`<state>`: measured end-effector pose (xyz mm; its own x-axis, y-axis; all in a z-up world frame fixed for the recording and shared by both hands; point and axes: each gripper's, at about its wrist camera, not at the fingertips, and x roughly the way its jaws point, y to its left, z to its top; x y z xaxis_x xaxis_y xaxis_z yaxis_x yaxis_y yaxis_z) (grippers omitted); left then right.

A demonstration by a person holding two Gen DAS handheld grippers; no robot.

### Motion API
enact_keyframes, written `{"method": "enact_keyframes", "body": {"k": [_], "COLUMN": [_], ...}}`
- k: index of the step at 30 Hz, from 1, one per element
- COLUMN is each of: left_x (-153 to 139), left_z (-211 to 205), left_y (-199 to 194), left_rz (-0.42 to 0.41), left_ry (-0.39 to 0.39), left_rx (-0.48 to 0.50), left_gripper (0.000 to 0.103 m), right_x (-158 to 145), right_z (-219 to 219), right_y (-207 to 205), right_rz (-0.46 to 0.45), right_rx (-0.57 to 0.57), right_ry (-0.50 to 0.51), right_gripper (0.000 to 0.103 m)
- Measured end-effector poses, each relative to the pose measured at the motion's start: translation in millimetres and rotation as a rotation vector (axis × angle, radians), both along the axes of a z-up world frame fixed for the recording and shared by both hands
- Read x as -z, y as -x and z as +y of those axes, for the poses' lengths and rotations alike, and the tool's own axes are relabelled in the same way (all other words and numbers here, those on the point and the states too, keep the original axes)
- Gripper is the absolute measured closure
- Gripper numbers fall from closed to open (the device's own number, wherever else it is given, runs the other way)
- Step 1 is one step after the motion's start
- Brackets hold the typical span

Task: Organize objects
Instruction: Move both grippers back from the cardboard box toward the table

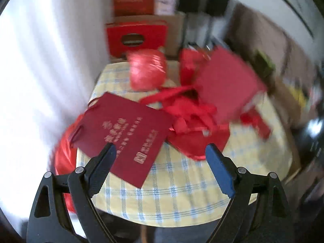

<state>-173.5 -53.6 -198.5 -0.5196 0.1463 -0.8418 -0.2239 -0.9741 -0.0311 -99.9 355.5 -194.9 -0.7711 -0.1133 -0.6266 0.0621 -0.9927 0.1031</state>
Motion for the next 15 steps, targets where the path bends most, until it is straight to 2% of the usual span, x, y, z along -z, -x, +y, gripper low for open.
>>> {"method": "enact_keyframes", "body": {"k": [2, 5, 8, 11, 12, 14, 15], "left_x": [7, 16, 19, 21, 21, 19, 19], "left_z": [21, 31, 21, 3, -3, -15, -19], "left_y": [-1, -7, -2, 5, 7, 10, 10], "left_rz": [0.001, -0.001, -0.012, -0.029, -0.037, -0.053, -0.054], "left_ry": [0.060, 0.092, 0.055, -0.016, -0.046, -0.122, -0.145], "left_rx": [0.067, 0.111, 0.089, 0.034, 0.014, -0.025, -0.031], "left_gripper": [0.015, 0.015, 0.015, 0.015, 0.015, 0.015, 0.015], "right_x": [1, 10, 25, 49, 54, 65, 70], "right_z": [-34, -81, -120, -150, -155, -161, -160], "right_y": [15, 41, 62, 84, 87, 97, 102], "right_rz": [-0.007, -0.039, -0.067, -0.096, -0.101, -0.090, -0.093], "right_rx": [-0.054, -0.130, -0.204, -0.238, -0.239, -0.242, -0.239], "right_ry": [-0.047, -0.115, -0.183, -0.308, -0.341, -0.390, -0.387], "right_gripper": [0.003, 0.003, 0.003, 0.007, 0.012, 0.036, 0.063]}}
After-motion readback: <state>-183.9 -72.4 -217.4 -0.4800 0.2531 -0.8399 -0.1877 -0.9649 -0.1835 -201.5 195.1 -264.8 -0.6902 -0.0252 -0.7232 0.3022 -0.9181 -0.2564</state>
